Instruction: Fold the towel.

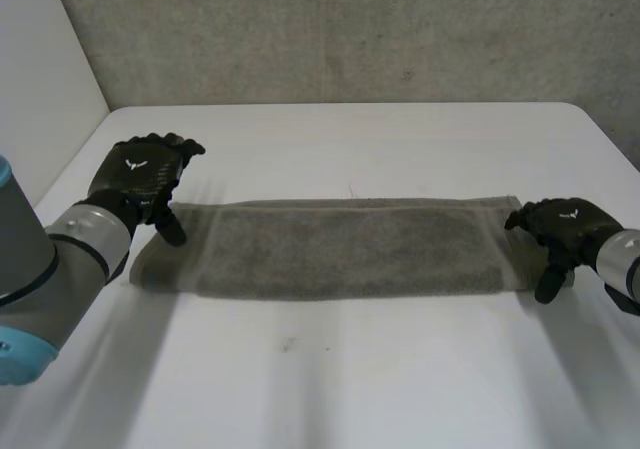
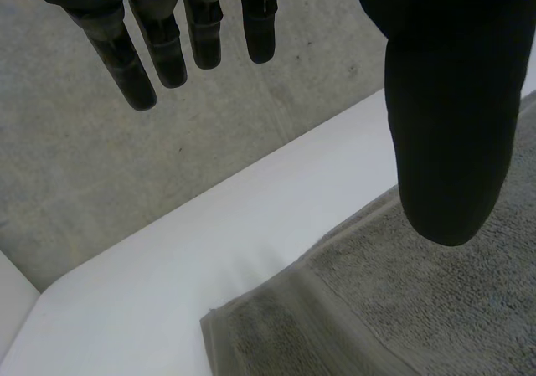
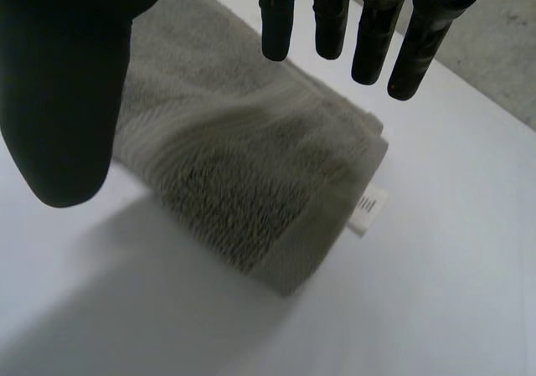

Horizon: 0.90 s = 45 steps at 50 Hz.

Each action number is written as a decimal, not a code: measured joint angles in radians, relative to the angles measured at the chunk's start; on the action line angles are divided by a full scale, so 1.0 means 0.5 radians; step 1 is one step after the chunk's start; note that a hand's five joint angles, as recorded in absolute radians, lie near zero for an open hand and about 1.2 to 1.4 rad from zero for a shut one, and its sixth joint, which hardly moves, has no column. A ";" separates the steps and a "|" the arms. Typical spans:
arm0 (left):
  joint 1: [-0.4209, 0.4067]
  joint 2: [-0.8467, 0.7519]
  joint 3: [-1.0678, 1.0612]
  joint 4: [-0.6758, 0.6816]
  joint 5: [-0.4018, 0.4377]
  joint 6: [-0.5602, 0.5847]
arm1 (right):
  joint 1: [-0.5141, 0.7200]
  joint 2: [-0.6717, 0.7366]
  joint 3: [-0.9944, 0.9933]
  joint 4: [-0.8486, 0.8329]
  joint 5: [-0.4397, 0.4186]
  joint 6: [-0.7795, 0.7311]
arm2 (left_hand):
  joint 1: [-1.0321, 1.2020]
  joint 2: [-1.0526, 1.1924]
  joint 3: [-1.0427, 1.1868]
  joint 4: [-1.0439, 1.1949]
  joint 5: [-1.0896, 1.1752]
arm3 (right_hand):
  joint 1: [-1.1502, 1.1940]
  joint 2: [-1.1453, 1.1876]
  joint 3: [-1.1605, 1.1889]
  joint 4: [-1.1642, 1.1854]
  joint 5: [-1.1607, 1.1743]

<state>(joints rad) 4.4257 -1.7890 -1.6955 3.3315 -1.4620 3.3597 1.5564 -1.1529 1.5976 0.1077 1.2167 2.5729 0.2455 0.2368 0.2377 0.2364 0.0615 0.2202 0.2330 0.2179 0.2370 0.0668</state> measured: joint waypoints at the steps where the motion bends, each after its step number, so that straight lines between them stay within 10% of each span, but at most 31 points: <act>1: 0.006 0.007 -0.031 0.028 0.002 -0.007 | -0.021 0.003 0.031 -0.030 -0.020 -0.003 | 0.000 0.000 0.000 0.000 0.000 | 0.001 0.003 0.002 0.001 0.001; 21: -0.003 -0.008 -0.107 0.077 0.006 -0.005 | -0.148 0.277 0.144 -0.562 -0.033 -0.107 | -0.018 -0.017 -0.012 -0.017 -0.014 | 1.447 1.874 1.902 1.882 1.775; 45: -0.009 0.029 -0.131 0.077 0.003 -0.004 | -0.521 0.032 -0.080 -0.598 0.159 -0.670 | -0.019 -0.020 -0.013 -0.019 -0.018 | 1.450 1.886 1.924 1.911 1.817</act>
<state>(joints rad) 4.4212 -1.7744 -1.7610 3.3702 -1.4605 3.3579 1.2961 -1.1368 1.5576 -0.1913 1.2962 2.2379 0.2360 0.2266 0.2314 0.2271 0.0527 0.9452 1.1758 1.1799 1.1925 0.9751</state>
